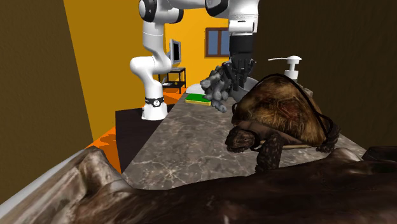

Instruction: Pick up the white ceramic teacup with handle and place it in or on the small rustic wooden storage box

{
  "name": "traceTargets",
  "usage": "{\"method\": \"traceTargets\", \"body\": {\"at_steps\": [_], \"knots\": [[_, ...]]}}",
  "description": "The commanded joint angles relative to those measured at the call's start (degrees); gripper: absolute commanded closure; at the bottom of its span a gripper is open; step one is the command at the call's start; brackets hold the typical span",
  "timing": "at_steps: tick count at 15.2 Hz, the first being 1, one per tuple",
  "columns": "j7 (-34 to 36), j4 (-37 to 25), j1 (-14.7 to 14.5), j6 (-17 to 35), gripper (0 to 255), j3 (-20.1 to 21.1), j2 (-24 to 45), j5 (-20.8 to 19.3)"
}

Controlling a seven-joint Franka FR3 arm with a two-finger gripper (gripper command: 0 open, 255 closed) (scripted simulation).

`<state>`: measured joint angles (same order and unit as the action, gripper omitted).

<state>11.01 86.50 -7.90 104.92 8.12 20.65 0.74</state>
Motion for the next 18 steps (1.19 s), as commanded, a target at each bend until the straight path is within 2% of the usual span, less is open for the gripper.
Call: {"method": "traceTargets", "body": {"at_steps": [1, 15, 18], "knots": [[0.11, -1.37, -0.05, -1.58, 255, 0.04, -0.23, 0.02], [0.58, -12.22, -0.3, -11.92, 255, 0.14, 0.27, -0.09], [4.18, -12.06, -2.81, -11.79, 255, 1.27, 0.07, -0.34]]}}
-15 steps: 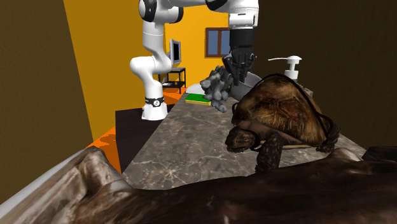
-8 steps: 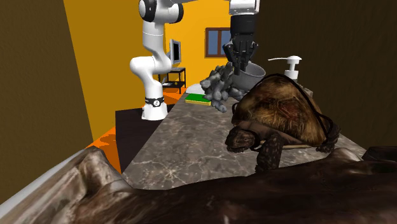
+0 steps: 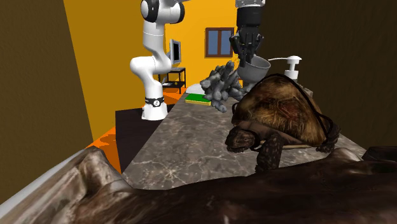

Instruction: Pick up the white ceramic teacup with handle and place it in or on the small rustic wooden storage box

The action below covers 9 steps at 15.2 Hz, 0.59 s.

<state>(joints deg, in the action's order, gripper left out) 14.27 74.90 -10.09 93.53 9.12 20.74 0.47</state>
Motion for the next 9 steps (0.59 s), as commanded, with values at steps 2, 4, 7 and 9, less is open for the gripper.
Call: {"method": "traceTargets", "body": {"at_steps": [2, 4, 7, 9], "knots": [[3.35, -0.8, -2.34, -0.46, 255, 1.03, 0.16, -0.29], [5.79, -1.51, -4.08, -0.63, 255, 1.78, 0.59, -0.56], [9.46, -3.31, -6.82, -1.13, 255, 2.85, 1.73, -1.08], [11.9, -5.04, -8.72, -1.65, 255, 3.52, 2.84, -1.51]]}}
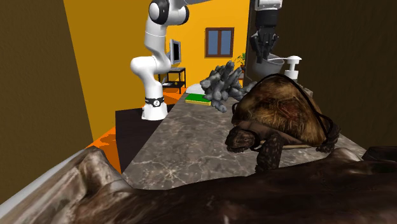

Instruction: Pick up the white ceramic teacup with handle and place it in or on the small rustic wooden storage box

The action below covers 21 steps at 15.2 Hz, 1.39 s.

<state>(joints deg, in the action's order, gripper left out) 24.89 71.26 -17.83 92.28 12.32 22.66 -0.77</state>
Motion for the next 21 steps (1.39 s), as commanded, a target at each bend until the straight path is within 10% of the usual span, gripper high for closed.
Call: {"method": "traceTargets", "body": {"at_steps": [1, 10, 21], "knots": [[2.5, -2.43, -1.96, -0.72, 255, 0.64, 1.57, -0.51], [12.83, -19.15, -12.17, -6.69, 255, 2.6, 11.91, -3.53], [12.51, -4.85, -10.59, 4.1, 255, 2.66, 8.47, -2.82]]}}
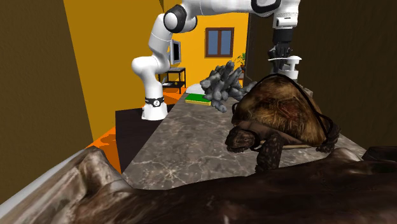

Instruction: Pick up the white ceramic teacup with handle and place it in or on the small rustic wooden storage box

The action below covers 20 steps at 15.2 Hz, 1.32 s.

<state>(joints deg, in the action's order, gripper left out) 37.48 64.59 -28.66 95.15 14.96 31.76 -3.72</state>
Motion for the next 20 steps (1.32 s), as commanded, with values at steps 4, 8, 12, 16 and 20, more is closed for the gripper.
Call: {"method": "traceTargets", "body": {"at_steps": [4, 8, 12, 16, 20], "knots": [[-0.18, 5.97, 0.59, 5.0, 255, -0.01, -0.99, 0.19], [-0.18, 5.97, 0.59, 5.0, 255, -0.01, -0.99, 0.19], [-0.18, 5.97, 0.59, 5.0, 255, -0.01, -1.0, 0.19], [-0.04, 5.53, 0.45, 4.68, 0, 0.02, -0.88, 0.16], [-0.22, 1.34, 0.33, 0.86, 0, -0.01, -0.52, 0.12]]}}
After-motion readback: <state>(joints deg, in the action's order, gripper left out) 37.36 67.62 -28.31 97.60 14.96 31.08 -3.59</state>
